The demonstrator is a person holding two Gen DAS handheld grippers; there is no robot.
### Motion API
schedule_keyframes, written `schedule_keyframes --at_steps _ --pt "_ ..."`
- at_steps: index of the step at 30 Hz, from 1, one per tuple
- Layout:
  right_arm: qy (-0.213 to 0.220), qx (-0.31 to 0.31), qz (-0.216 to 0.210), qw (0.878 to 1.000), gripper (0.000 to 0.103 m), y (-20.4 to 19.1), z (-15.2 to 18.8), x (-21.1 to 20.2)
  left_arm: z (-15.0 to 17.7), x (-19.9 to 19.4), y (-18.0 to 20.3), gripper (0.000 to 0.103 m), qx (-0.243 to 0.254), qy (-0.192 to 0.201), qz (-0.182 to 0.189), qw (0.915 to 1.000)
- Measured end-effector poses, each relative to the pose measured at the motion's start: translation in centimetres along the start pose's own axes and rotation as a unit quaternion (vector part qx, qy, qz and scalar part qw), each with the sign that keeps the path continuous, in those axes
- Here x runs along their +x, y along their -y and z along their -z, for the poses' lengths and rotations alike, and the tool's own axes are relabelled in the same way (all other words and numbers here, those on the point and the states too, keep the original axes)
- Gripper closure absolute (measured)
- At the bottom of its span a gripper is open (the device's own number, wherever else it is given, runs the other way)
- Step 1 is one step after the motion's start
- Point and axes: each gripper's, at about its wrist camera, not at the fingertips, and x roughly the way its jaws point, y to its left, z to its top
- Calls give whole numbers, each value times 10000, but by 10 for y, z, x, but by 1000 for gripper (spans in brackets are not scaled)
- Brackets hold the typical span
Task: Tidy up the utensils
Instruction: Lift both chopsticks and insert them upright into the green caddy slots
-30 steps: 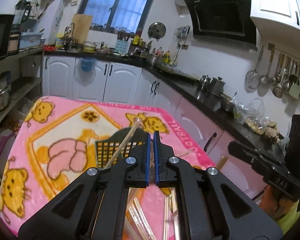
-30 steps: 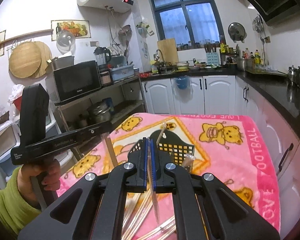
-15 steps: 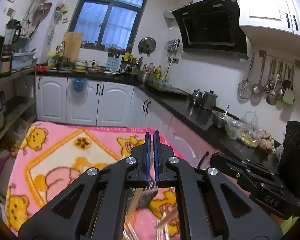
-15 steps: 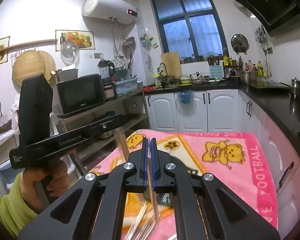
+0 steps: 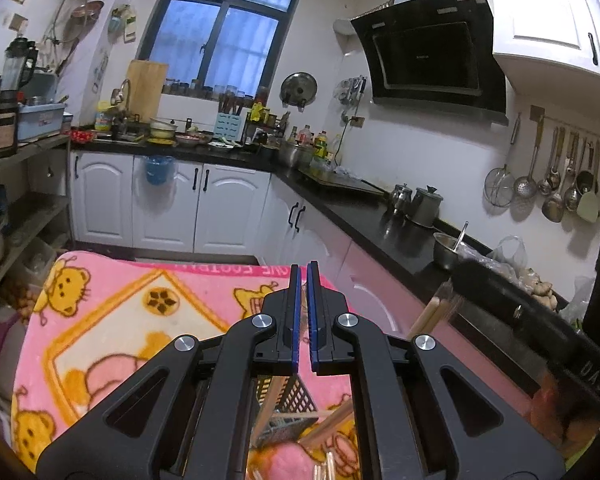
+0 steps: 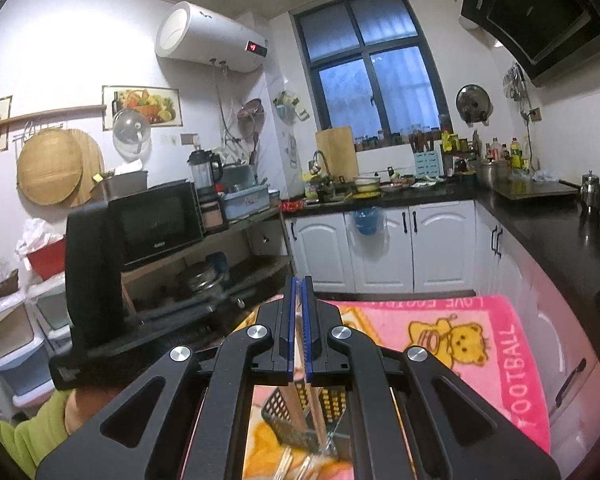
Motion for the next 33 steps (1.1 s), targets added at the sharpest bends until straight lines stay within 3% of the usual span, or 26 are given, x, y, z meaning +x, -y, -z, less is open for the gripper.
schedule_keyframes --at_steps 11,33 --pt "-12 180 135 9997 100 22 -9 28 1 21 -7 102 -17 45 -92 9999" --pt "-312 370 441 9979 100 52 27 87 40 66 -42 102 -443 -270 31 9987"
